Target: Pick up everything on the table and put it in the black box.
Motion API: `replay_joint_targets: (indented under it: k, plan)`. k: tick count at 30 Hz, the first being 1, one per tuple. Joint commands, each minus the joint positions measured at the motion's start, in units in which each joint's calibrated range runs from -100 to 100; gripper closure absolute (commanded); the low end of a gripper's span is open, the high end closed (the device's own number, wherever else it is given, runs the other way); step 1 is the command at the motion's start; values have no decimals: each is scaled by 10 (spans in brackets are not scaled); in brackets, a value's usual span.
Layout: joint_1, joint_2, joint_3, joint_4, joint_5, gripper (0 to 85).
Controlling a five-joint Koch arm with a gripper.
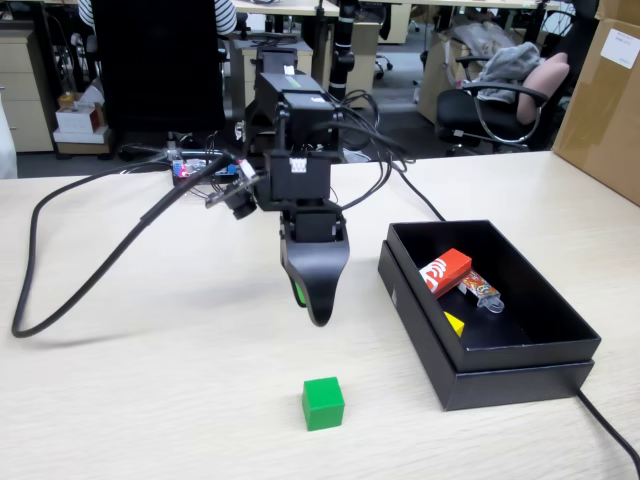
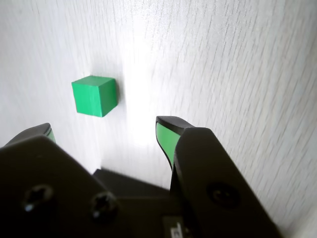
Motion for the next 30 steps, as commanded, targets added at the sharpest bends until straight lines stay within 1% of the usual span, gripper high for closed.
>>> replay_joint_targets:
  k: [1, 4, 12, 20, 30]
  plan:
    - [-5, 19, 74, 30, -6, 439]
    - [-10, 95, 159, 31, -9, 439]
    - [-12, 190, 258, 39, -16, 439]
    - [-12, 252, 280, 74, -17, 439]
    - [4, 274, 278, 104, -17, 440]
